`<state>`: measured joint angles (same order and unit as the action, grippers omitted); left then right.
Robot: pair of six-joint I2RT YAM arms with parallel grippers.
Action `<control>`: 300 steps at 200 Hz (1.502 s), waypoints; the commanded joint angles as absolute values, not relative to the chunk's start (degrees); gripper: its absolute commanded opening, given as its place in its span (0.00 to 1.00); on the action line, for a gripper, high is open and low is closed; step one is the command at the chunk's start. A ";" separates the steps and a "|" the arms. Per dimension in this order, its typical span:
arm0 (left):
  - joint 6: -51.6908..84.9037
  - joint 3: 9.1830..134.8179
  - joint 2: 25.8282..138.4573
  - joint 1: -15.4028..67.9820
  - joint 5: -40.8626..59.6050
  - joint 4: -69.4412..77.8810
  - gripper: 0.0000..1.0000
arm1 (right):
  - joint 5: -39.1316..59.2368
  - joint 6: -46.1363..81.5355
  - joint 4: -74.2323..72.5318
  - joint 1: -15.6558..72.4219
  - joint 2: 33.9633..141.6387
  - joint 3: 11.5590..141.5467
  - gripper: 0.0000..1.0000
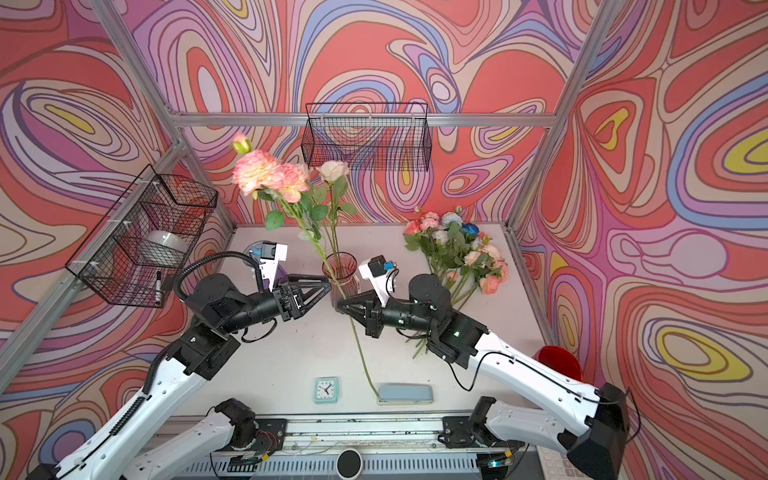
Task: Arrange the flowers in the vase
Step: 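Lift the large pink rose up with the right gripper while the left gripper reaches in, then close the left gripper on the pink rose stem while the right gripper releases, then lower the pink rose stem into the pink vase and open the left gripper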
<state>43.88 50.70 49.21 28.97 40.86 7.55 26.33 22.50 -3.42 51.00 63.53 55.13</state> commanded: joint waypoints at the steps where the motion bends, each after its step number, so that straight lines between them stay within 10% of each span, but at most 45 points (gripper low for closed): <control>1: 42.72 53.14 50.00 29.94 42.71 11.37 0.64 | 25.10 21.27 -6.28 53.59 66.26 57.30 0.00; 48: 37.72 55.82 48.46 30.24 39.65 4.87 0.30 | 21.67 21.05 -6.75 54.58 66.77 56.81 0.00; 109: 36.83 56.81 48.72 30.28 38.90 2.27 0.44 | 17.41 22.02 -8.77 54.49 64.87 54.93 0.00; 169: 38.62 56.51 49.82 30.23 39.80 5.46 0.09 | 17.56 22.01 -9.45 54.51 65.48 55.63 0.00; 203: 31.85 62.85 50.57 30.28 35.97 -2.01 0.00 | 14.29 20.64 -7.74 54.54 62.41 54.15 0.43; 300: 7.53 87.68 64.10 30.30 16.41 -7.48 0.00 | 6.01 17.16 0.50 54.57 50.82 52.47 0.46</control>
